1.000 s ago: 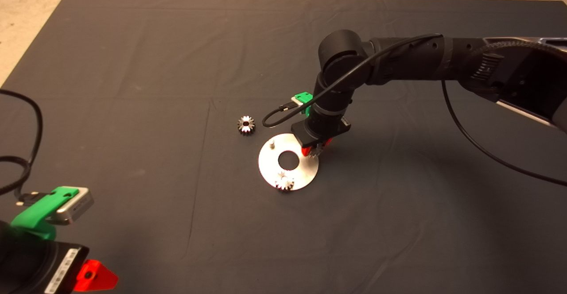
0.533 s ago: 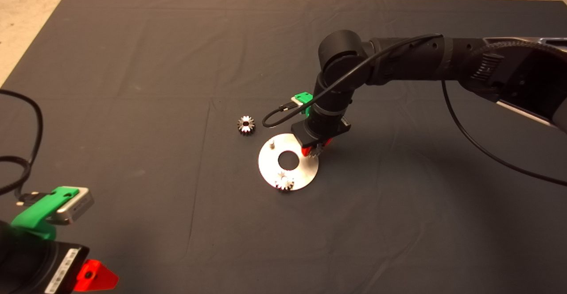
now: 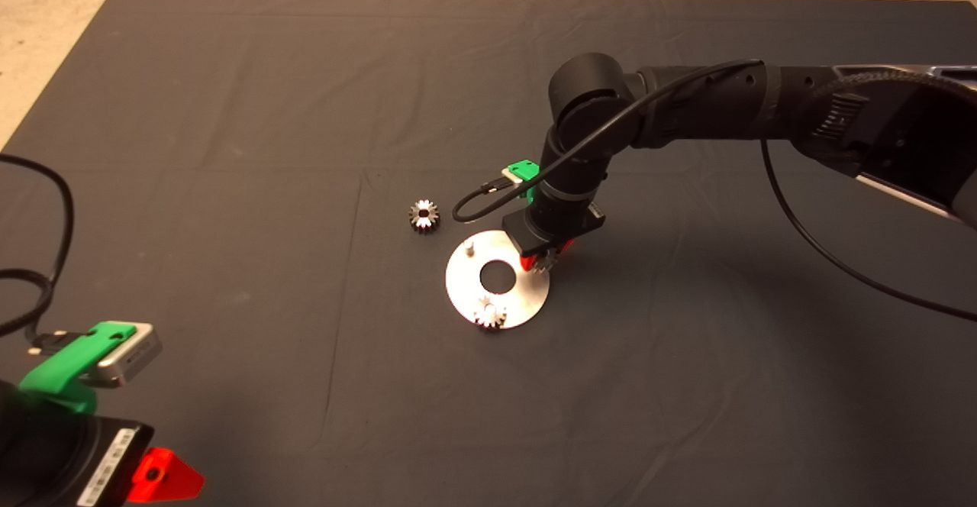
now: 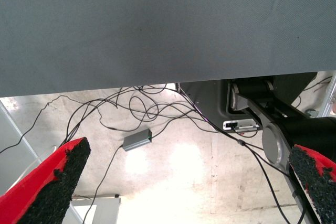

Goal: Install three planetary gears onto the carrier pins

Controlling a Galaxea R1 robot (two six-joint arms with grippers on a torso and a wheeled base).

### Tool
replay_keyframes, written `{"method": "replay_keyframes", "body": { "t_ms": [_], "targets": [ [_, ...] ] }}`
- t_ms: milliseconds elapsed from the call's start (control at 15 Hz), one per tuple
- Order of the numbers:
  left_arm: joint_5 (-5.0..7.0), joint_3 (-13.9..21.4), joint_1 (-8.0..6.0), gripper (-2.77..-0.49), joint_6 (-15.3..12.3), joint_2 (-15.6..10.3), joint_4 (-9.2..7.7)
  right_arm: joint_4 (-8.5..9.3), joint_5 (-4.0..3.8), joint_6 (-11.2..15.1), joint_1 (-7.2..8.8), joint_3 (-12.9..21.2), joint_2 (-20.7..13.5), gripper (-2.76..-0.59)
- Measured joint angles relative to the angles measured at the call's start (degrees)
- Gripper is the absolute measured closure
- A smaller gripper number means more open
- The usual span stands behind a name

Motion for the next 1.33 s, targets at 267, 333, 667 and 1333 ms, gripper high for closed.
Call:
{"method": "replay_keyframes", "body": {
  "t_ms": [267, 333, 667, 1333],
  "targets": [
    [0.0, 0.0, -0.01, -2.77, 0.0, 0.0, 0.0, -0.01, -0.11, 0.0, 0.05, 0.1, -0.3, -1.23],
    [0.0, 0.0, -0.01, -2.77, 0.0, 0.0, -0.01, -0.01, -0.17, 0.0, 0.16, 0.1, -0.3, -1.26],
    [0.0, 0.0, 0.0, -2.77, 0.0, 0.0, -0.01, 0.0, -0.01, 0.0, 0.61, 0.2, -0.7, -1.42],
    [-0.01, 0.0, -0.01, -2.77, 0.0, 0.0, -0.12, -0.01, -0.54, 0.0, 4.83, 1.3, -3.0, -1.82]
  ]
}}
